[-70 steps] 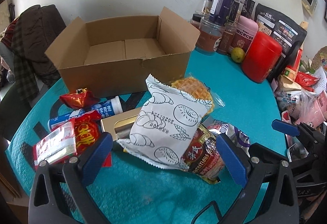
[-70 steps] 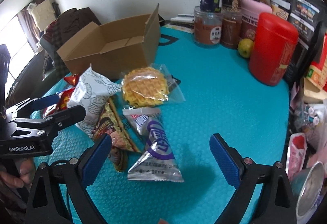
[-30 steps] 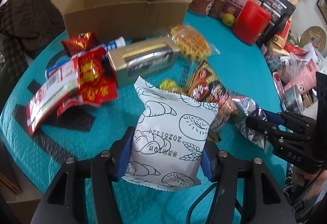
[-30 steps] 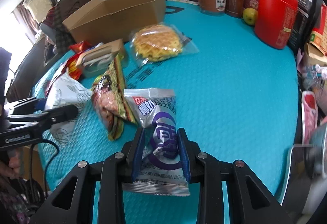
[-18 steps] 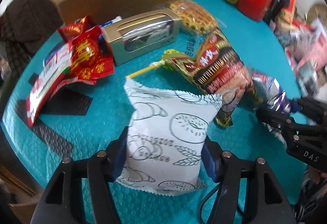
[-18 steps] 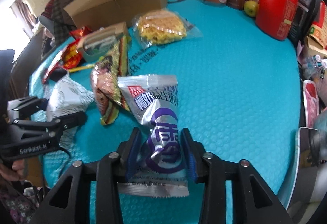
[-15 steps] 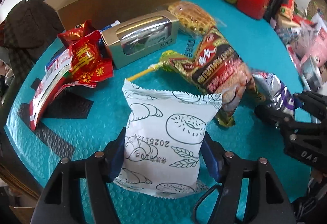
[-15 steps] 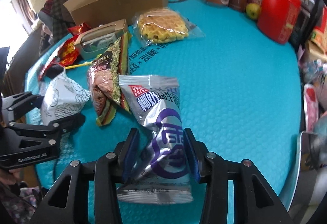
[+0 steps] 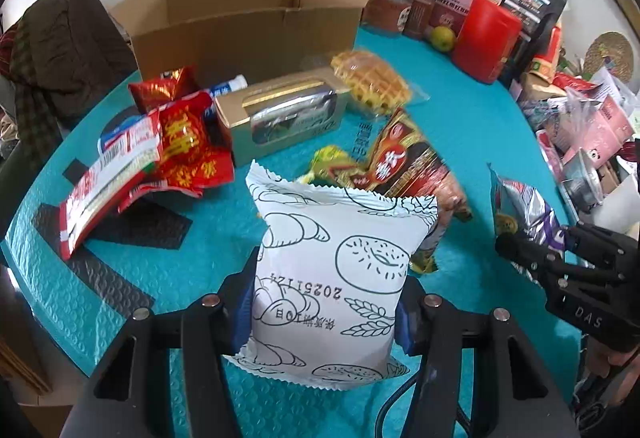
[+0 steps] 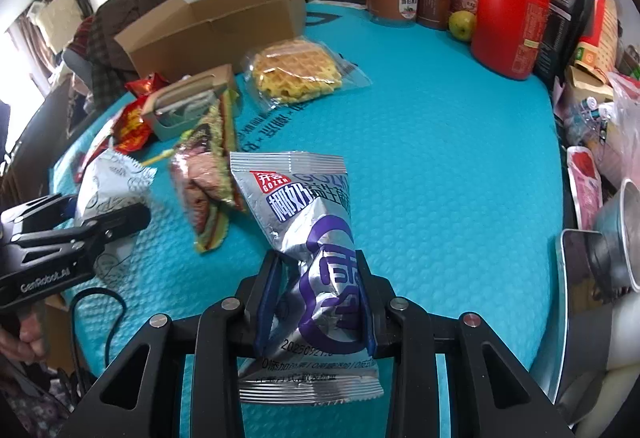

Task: Organize snacks
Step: 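Lift both held packets and carry them over the open cardboard box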

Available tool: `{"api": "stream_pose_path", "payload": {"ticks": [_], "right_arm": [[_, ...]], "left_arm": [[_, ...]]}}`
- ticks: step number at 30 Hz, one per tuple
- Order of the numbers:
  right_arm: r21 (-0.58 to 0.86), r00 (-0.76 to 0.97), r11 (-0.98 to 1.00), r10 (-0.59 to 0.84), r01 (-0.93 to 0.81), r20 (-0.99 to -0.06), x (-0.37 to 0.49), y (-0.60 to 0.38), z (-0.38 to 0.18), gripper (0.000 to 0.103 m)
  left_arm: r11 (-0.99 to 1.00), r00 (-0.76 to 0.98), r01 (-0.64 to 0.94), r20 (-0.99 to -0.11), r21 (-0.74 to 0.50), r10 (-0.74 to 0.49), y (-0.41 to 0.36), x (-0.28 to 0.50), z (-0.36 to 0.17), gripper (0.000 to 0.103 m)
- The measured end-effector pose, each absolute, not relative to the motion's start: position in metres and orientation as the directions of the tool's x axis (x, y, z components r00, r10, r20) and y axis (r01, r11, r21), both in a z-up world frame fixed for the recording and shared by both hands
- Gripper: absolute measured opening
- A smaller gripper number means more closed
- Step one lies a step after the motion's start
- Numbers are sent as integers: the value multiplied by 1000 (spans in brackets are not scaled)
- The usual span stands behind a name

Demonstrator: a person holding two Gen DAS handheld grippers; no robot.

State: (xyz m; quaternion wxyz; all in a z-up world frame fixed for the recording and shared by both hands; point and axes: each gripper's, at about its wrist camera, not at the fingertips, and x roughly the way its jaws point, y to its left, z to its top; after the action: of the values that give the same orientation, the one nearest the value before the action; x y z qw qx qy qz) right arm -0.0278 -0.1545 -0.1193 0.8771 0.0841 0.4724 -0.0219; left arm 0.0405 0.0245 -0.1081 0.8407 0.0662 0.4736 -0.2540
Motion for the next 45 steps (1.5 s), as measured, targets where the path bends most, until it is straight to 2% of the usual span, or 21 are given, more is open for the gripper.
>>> {"api": "stream_pose_path", "payload": {"ticks": [10, 23, 45], "right_arm": [[145, 623, 989, 88, 42, -777, -34, -132, -86, 34], [126, 721, 989, 144, -79, -678, -16, -107, -30, 34], [75, 801, 983, 181, -168, -571, 71, -105, 33, 34]], "left_arm": [[851, 478, 501, -770, -157, -422, 22, 40, -73, 54], [846, 606, 505, -628, -170, -488, 29, 51, -6, 54], [848, 705, 499, -485, -180, -518, 34, 123, 52, 54]]}}
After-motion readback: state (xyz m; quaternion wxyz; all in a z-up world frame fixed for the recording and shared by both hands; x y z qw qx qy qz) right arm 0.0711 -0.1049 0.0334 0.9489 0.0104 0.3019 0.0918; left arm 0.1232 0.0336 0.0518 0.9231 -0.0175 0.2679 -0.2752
